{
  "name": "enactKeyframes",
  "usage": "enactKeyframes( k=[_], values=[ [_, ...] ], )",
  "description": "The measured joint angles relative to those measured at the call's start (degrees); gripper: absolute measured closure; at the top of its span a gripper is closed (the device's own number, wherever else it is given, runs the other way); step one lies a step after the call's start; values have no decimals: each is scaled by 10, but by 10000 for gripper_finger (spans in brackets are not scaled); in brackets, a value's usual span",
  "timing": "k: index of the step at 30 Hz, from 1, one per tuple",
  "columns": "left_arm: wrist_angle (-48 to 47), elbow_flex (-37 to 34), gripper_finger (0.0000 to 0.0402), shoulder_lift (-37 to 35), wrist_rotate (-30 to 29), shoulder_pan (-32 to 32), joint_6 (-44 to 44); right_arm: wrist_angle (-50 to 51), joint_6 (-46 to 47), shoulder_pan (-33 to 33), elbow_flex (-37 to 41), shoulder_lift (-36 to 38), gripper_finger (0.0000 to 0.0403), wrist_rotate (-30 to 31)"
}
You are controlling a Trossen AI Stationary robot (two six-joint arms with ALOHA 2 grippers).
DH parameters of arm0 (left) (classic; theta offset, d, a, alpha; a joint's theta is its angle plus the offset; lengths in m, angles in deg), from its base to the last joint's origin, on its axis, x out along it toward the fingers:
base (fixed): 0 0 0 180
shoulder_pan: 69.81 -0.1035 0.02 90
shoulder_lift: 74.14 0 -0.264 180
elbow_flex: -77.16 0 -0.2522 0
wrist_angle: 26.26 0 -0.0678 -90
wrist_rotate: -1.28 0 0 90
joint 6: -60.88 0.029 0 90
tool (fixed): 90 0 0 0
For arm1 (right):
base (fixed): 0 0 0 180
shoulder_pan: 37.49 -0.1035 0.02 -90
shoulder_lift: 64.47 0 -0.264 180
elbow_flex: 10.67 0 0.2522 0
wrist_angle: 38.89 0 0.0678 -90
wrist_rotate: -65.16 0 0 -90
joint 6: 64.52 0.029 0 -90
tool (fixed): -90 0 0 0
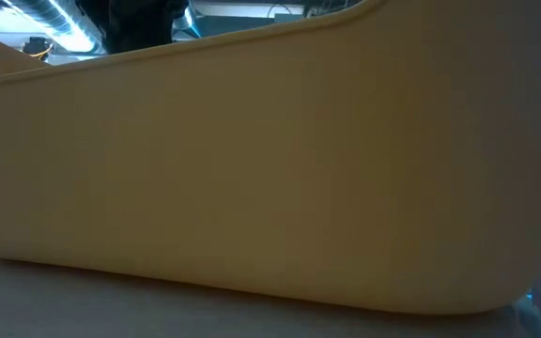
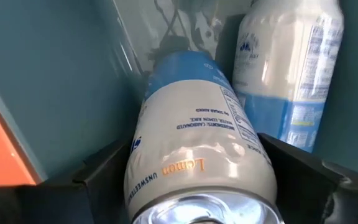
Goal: Sort soda cans
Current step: Put the blue soda can into the yellow bin
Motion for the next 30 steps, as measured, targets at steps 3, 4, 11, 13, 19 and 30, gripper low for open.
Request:
enactKeyframes(
  k=[3, 4, 11, 13, 19, 30],
  values=[
    [0, 0, 34, 0, 0, 0, 0, -4, 0, 0, 0, 0, 70, -2],
    [0, 0, 34, 0, 0, 0, 0, -7, 0, 0, 0, 0, 66, -3],
    [0, 0, 34, 0, 0, 0, 0, -25, 0, -1, 0, 0, 58, -4],
    [0, 0, 34, 0, 0, 0, 0, -28, 0, -1, 0, 0, 57, -4],
    [0, 0, 34, 0, 0, 0, 0, -31, -2, -1, 0, 0, 57, -4],
    [1, 0, 34, 0, 0, 0, -16, 131, -4, -1, -93, 56, 56, 2]
  ],
)
